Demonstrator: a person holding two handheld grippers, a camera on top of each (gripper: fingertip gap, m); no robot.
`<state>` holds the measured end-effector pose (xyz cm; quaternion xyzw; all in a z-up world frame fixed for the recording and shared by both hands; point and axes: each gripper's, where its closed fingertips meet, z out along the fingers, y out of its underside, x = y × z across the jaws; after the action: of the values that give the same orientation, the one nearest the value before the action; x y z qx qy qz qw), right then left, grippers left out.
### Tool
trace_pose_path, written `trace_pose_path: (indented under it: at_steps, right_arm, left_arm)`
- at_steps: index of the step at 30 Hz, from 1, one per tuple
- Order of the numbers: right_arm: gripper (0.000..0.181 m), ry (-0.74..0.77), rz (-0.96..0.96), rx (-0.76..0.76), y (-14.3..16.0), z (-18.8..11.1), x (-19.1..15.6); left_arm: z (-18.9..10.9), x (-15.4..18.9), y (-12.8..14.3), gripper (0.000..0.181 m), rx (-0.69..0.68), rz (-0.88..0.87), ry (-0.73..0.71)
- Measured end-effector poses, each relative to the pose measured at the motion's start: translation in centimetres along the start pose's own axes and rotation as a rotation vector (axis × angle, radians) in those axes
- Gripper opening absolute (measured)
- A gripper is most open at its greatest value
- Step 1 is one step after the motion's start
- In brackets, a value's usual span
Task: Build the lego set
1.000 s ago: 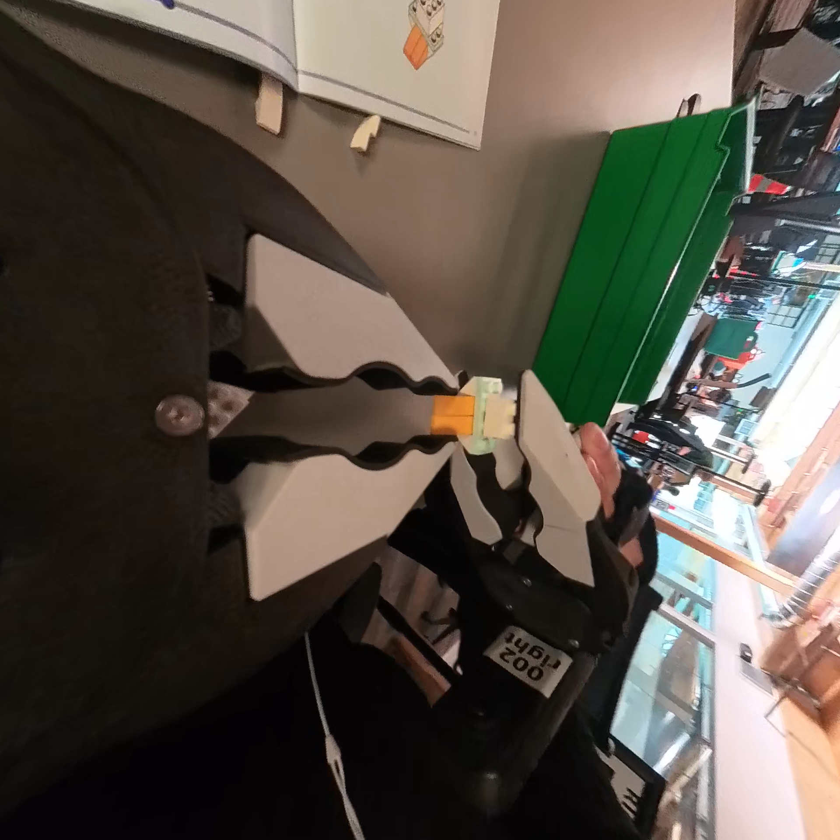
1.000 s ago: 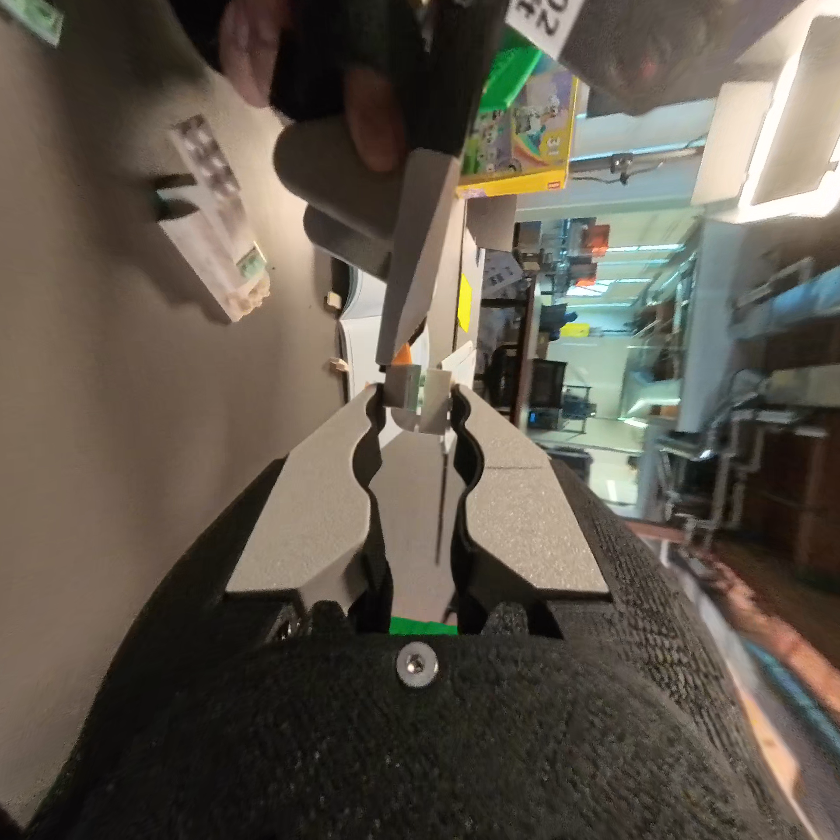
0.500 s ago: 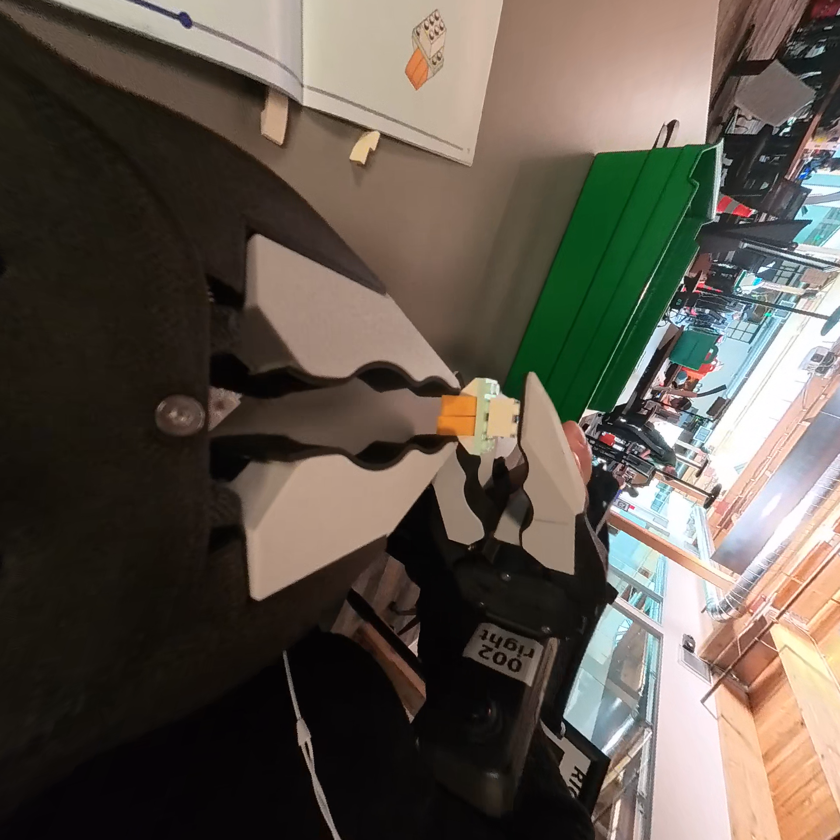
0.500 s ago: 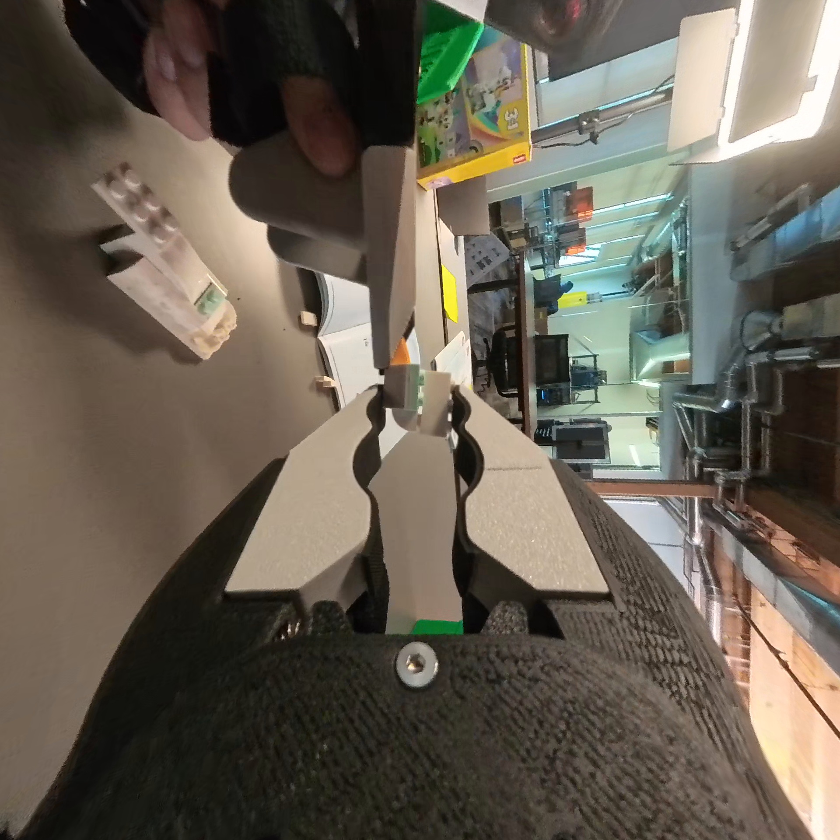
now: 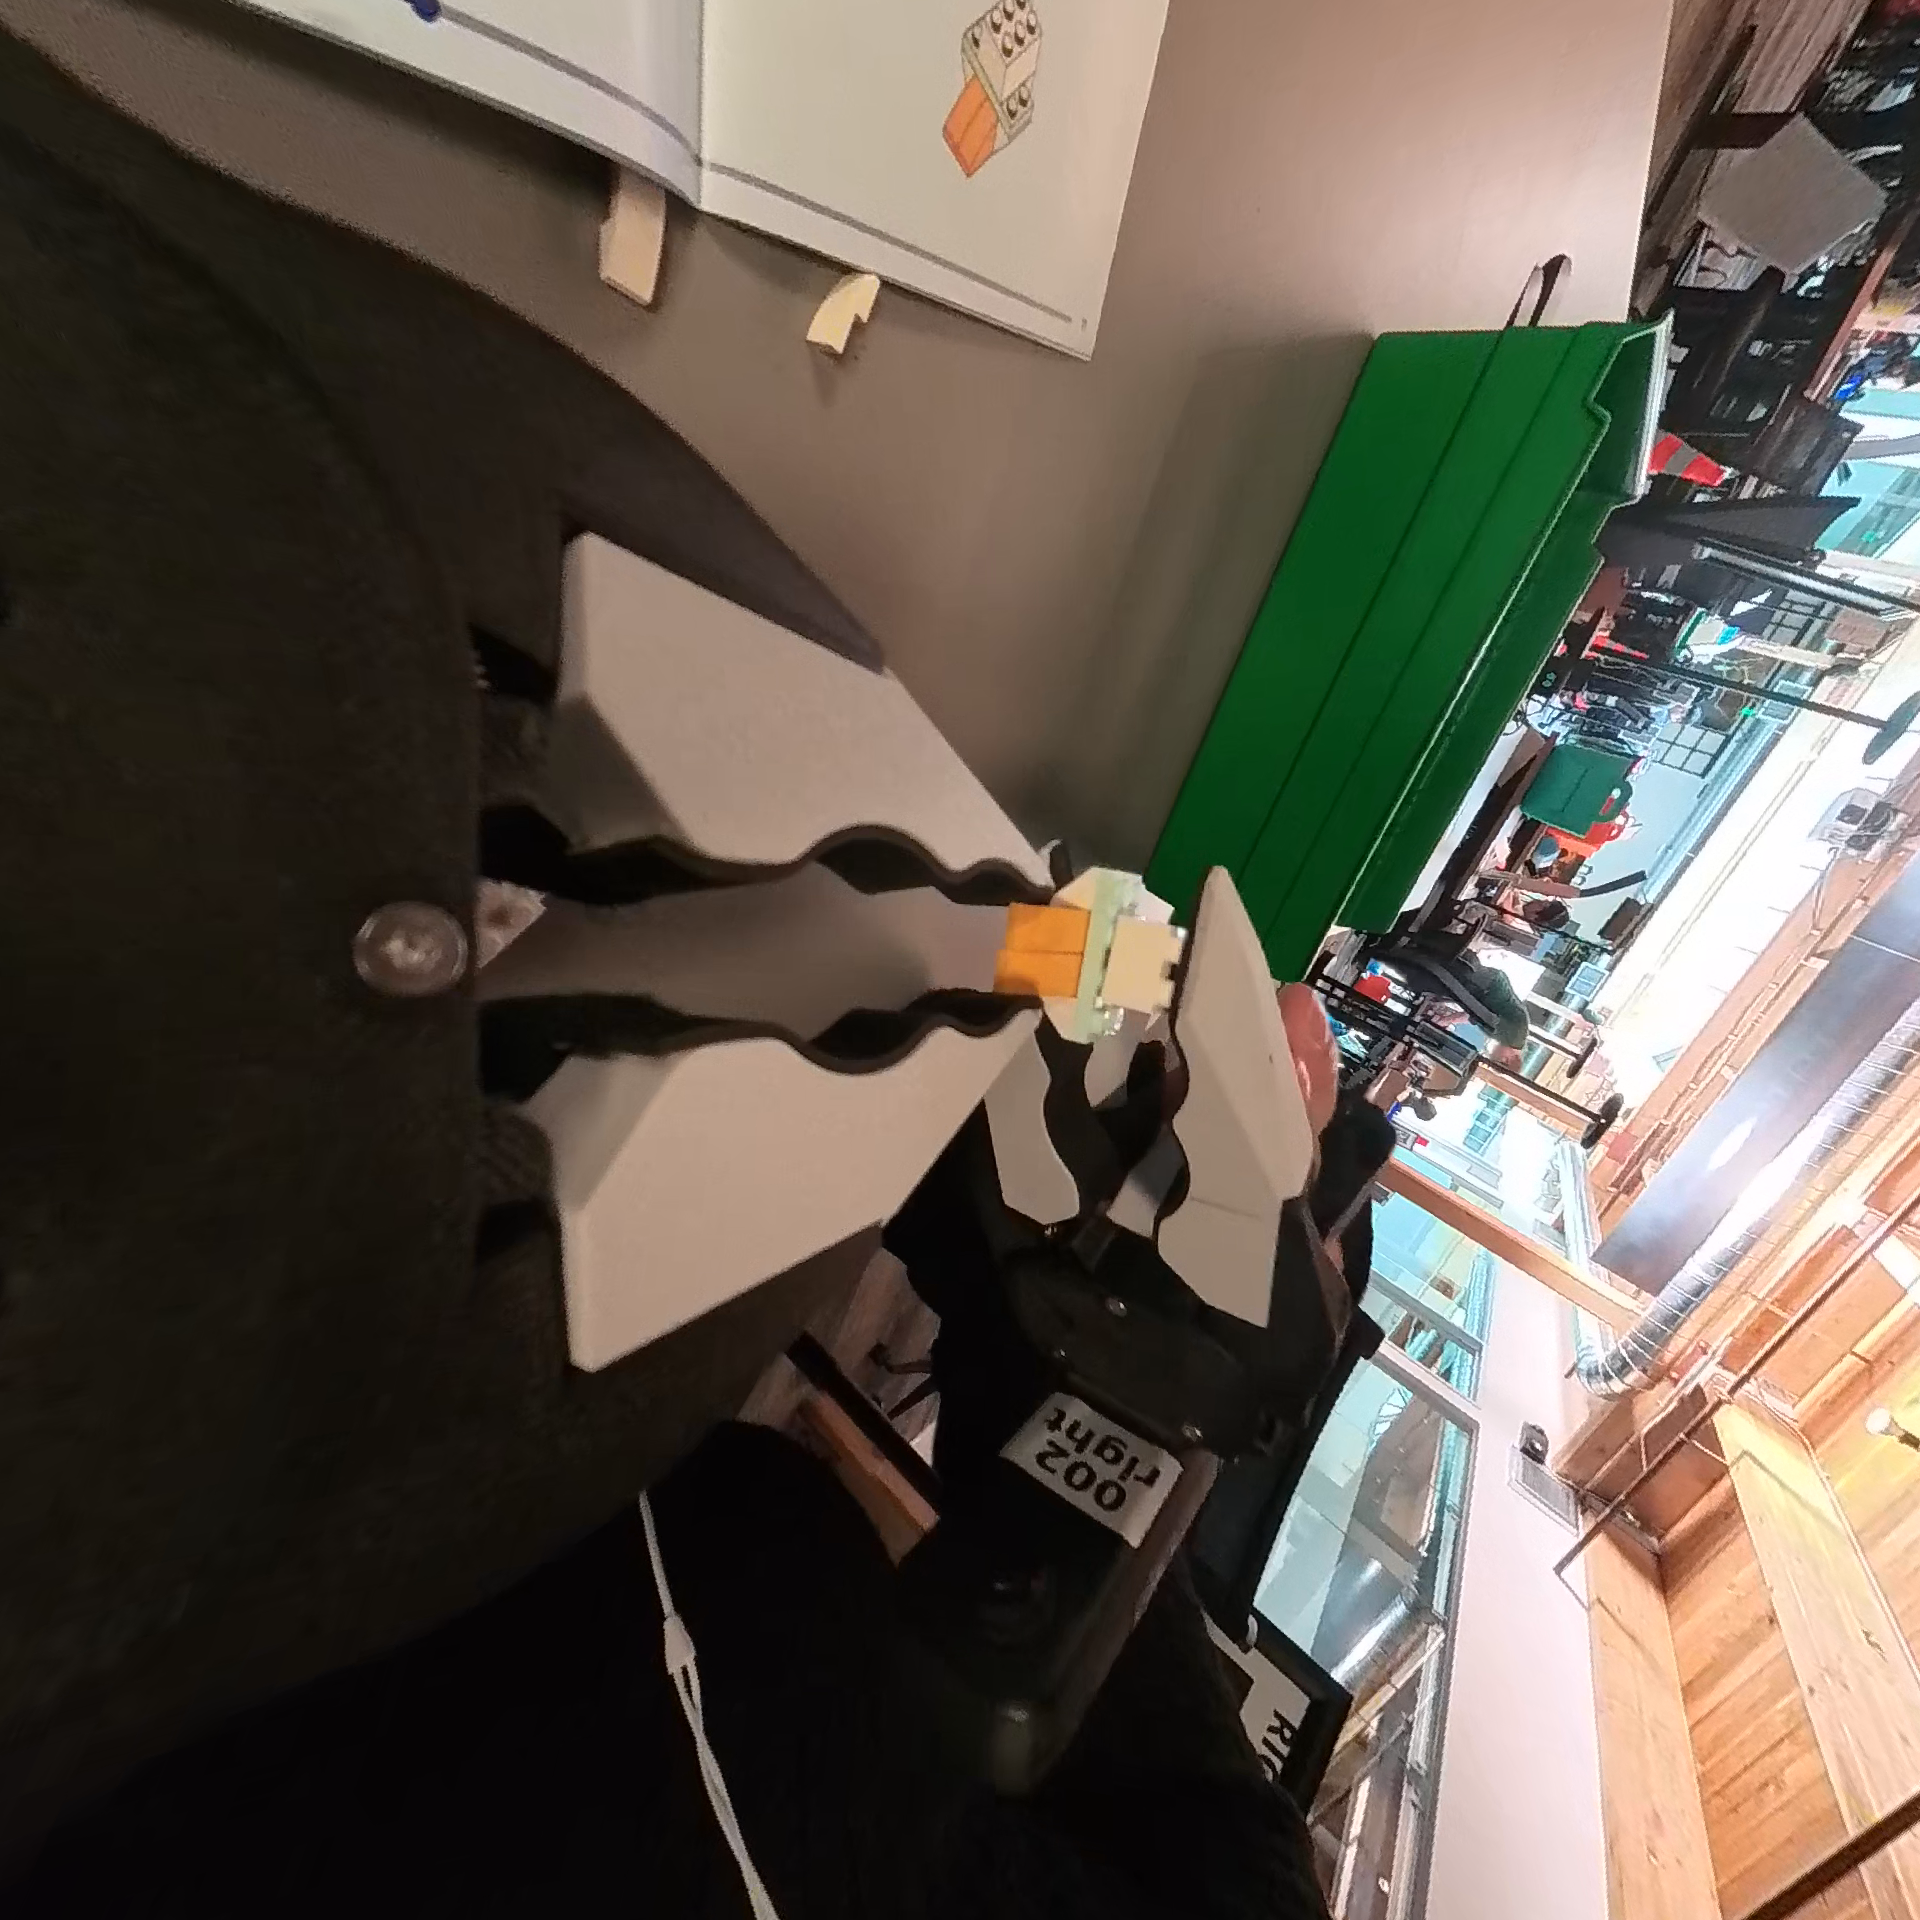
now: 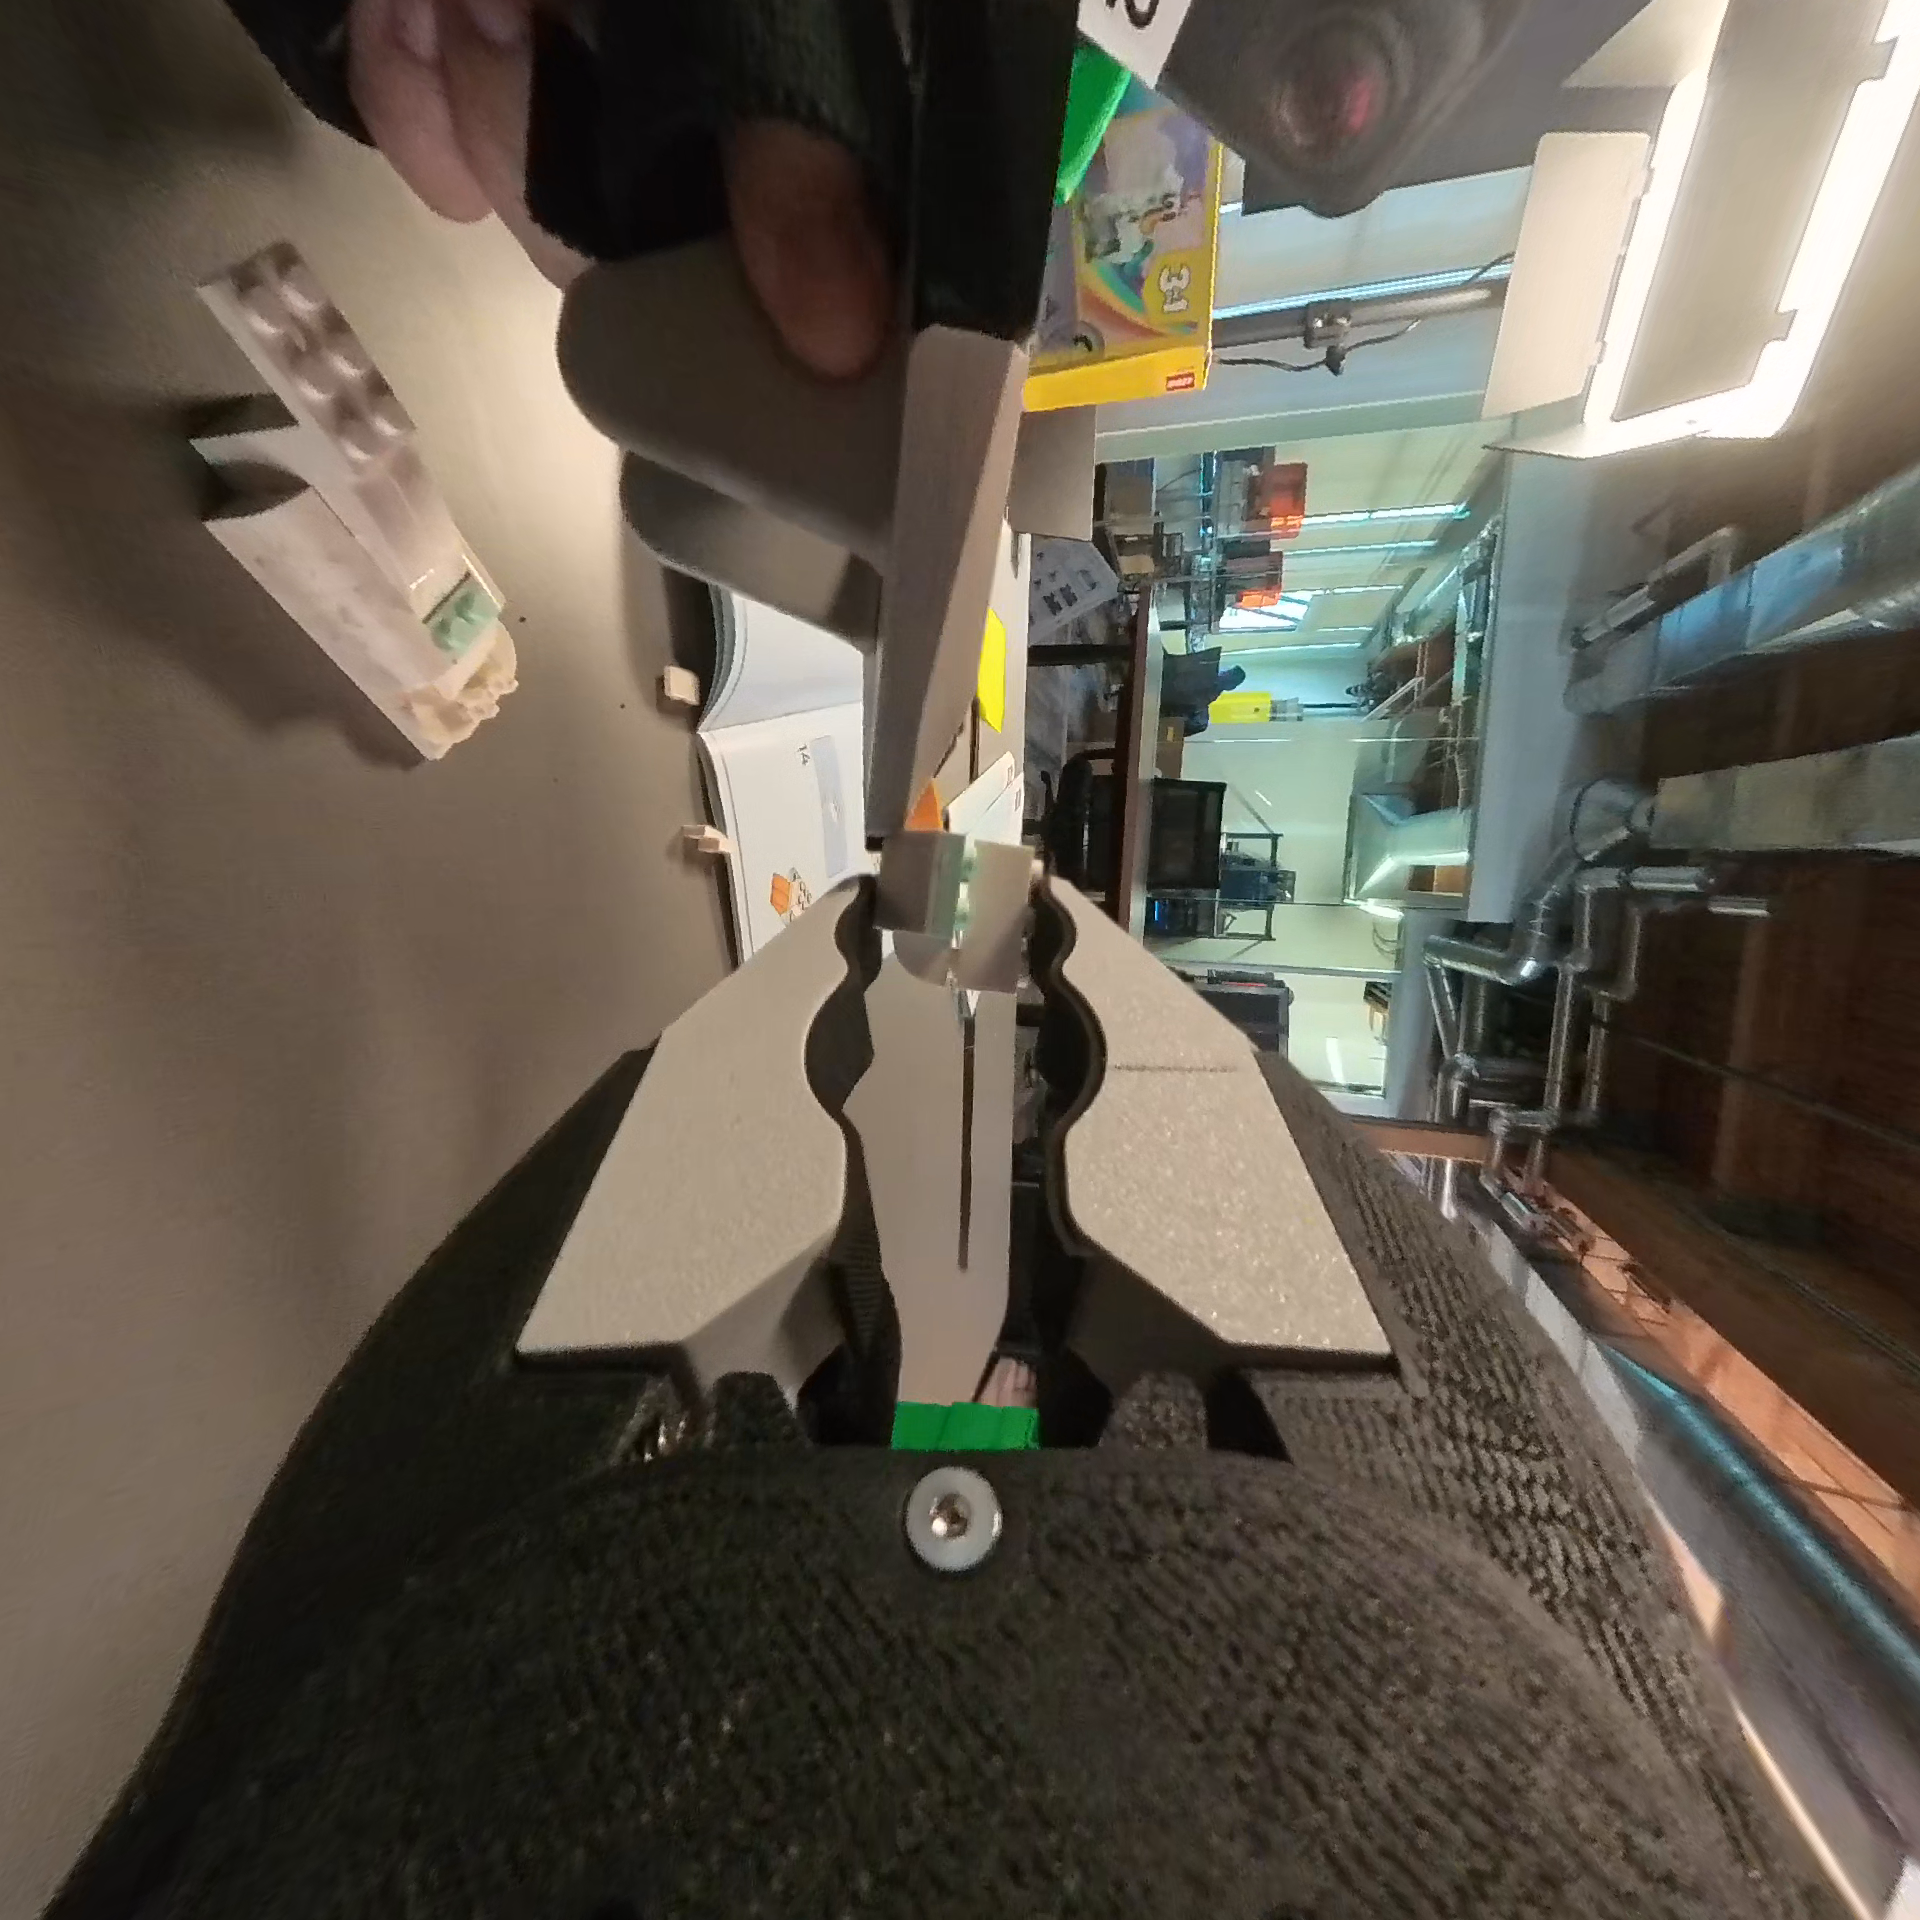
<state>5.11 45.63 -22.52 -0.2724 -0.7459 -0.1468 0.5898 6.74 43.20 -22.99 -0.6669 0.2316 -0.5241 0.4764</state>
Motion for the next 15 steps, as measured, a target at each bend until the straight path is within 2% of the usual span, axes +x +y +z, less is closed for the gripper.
trace_pose_path:
  at_steps: [5,7,10,13,15]
  right_arm:
    - [0.027,-0.064,0.073,0.0,0.3,0.1,-0.6]
    - [0.027,-0.12,0.15,0.009,0.3,0.1,-1.1]
    - [0.027,-0.198,0.255,0.036,0.1,0.0,-1.7]
    - [0.027,-0.265,0.33,0.058,0.0,-0.1,-2.1]
    - [0.027,-0.301,0.36,0.07,0.0,-0.3,-2.3]
  left_arm:
    - [0.2,-0.2,0.4,0.016,-0.023,0.044,-0.019]
    - [0.1,-0.8,0.5,0.026,-0.043,0.123,-0.087]
    - [-0.3,-1.4,0.8,0.036,-0.099,0.388,-0.204]
    - [-0.6,-0.8,1.0,0.034,-0.136,0.677,-0.262]
    - [-0.5,-0.3,1.1,0.026,-0.145,0.8,-0.278]
